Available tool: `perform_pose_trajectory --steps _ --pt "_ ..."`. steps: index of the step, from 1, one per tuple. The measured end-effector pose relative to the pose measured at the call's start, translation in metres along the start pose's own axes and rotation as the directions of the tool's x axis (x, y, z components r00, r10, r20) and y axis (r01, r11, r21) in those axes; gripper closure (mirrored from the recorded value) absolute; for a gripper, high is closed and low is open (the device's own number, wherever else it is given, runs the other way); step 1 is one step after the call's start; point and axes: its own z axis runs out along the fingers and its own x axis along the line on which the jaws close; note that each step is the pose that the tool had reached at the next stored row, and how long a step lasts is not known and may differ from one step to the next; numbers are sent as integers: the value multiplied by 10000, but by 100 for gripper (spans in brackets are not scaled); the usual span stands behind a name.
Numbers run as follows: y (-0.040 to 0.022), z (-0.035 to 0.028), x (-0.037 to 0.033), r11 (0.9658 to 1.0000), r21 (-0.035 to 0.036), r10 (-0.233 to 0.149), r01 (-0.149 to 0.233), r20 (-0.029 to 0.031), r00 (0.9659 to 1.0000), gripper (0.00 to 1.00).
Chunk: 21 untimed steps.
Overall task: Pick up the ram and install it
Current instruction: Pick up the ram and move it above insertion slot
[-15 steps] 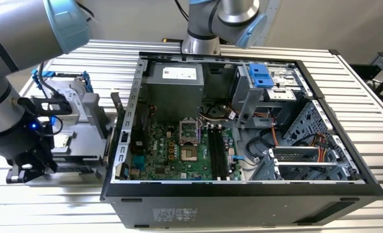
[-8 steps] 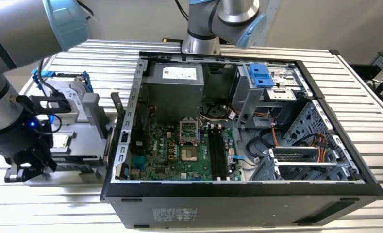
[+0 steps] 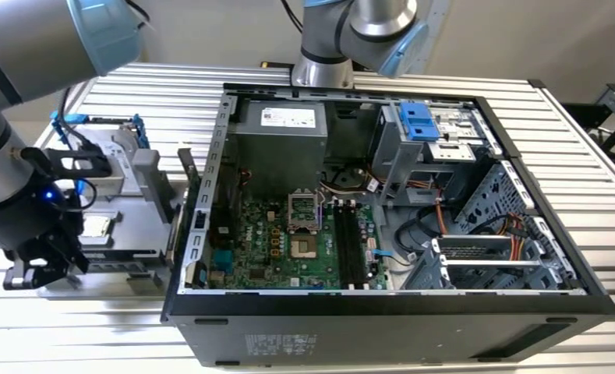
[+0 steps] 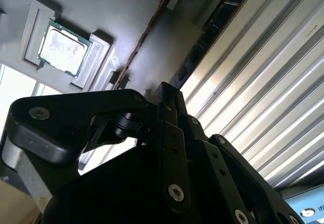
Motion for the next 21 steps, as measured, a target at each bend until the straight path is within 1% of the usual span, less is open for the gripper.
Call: perform_pose_trajectory --steps 5,21 --pt "-1 -62 -1 10000 1 -2 2 0 10000 100" --pt "0 -370 -10 10000 1 -1 1 1 10000 100"
